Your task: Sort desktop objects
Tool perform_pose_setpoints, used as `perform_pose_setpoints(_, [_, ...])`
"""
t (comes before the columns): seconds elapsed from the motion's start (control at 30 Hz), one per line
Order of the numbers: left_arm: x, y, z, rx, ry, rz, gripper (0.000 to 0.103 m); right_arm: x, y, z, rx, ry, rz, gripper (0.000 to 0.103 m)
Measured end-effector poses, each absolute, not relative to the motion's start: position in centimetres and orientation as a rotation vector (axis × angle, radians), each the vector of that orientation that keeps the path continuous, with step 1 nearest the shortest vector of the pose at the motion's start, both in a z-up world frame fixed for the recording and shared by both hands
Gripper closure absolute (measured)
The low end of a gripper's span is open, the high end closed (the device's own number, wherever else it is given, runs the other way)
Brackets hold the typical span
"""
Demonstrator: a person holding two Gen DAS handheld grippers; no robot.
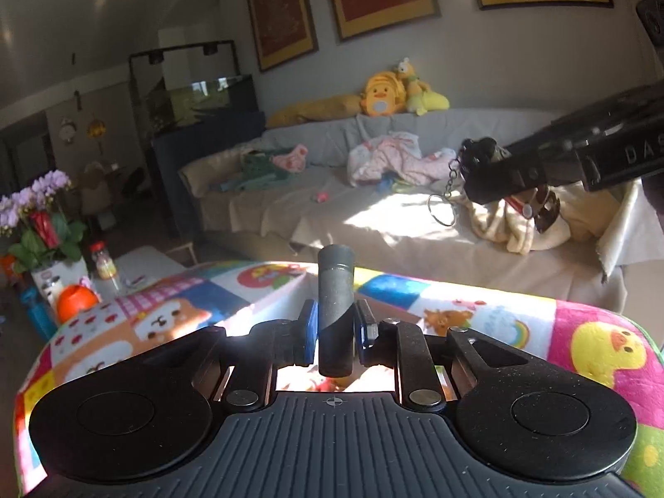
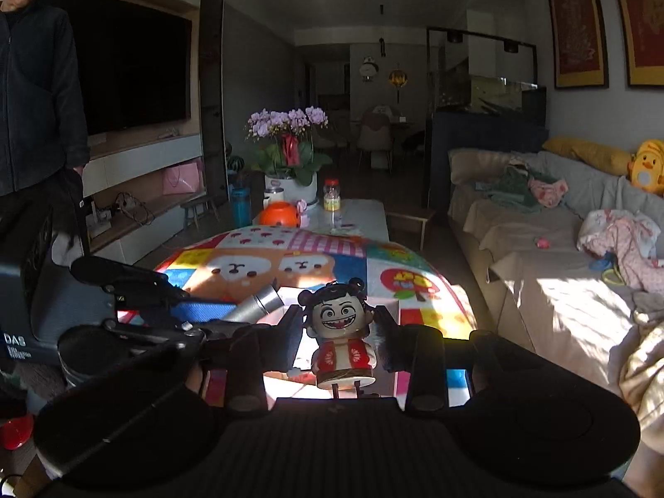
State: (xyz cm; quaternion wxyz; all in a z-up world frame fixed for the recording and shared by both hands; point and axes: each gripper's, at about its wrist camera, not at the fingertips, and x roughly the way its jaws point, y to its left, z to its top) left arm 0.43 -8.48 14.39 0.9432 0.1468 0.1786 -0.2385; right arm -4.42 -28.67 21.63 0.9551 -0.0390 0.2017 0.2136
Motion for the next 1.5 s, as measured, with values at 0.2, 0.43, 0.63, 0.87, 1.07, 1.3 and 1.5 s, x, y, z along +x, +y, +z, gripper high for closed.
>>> perform_pose_setpoints(0.2, [5.7,-9.8,10.4,0.322,0.446,-0.464,0.082,2.5,-26.3,20.2,-0.042,0.485,0.42,0.067])
perform_pose_setpoints(0.43, [8.0,-7.4,7.8,0.246,0.52,-0.426,0.074,8.0,-25.3,16.5,-0.009,0.602,0.361,0.066])
perform_pose_setpoints(0.63, [4.0,-3.5,7.2,0.164,0.532,-0.386,0.052,8.3,-25.5,14.8,-0.03,0.64,0.344,0.065])
perform_pose_setpoints(0.87, [0.7,-0.6,4.8,0.117,0.599,-0.303,0.022,8.8,-24.0,14.6,-0.055,0.688,0.336,0.065])
perform_pose_setpoints(1.07, [-1.0,1.7,2.9,0.125,0.588,-0.208,0.009,9.1,-18.3,15.1,-0.064,0.758,0.442,0.065])
perform_pose_setpoints(1.3, [-0.8,5.8,1.5,-0.007,0.673,-0.147,0.008,12.3,-7.2,14.3,-0.107,0.9,0.623,0.059])
perform_pose_setpoints(1.5, [-1.6,7.0,1.0,-0.062,0.669,-0.166,0.007,14.7,1.8,9.9,-0.35,0.882,0.577,0.047])
